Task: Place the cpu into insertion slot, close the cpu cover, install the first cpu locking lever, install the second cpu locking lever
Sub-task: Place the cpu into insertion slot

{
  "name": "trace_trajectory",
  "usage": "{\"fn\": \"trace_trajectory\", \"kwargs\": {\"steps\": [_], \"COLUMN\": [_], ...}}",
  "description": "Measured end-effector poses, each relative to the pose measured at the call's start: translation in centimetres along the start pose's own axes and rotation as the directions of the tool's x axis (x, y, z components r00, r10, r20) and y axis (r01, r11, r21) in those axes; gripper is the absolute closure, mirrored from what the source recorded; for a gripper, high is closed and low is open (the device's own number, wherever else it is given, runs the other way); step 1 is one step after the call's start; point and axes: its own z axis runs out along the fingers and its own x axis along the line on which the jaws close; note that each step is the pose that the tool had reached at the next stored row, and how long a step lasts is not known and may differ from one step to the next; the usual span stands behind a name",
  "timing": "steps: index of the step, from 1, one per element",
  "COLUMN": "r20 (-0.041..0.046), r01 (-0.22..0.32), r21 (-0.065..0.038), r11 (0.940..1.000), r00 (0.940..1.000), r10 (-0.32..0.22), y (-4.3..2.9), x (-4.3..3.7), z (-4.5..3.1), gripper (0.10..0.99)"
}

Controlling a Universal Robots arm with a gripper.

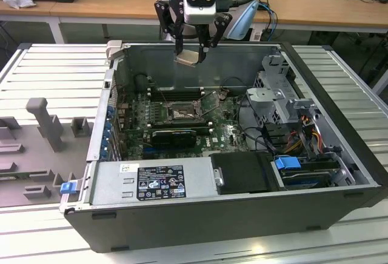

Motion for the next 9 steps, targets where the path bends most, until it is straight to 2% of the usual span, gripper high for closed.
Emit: {"fn": "trace_trajectory", "kwargs": {"steps": [9], "r20": [0.0055], "r01": [-0.062], "r21": [-0.001], "r11": [0.9981], "r00": [0.9981], "r10": [0.062], "y": [0.00], "x": [0.00], "z": [0.00], "gripper": [0.557]}}
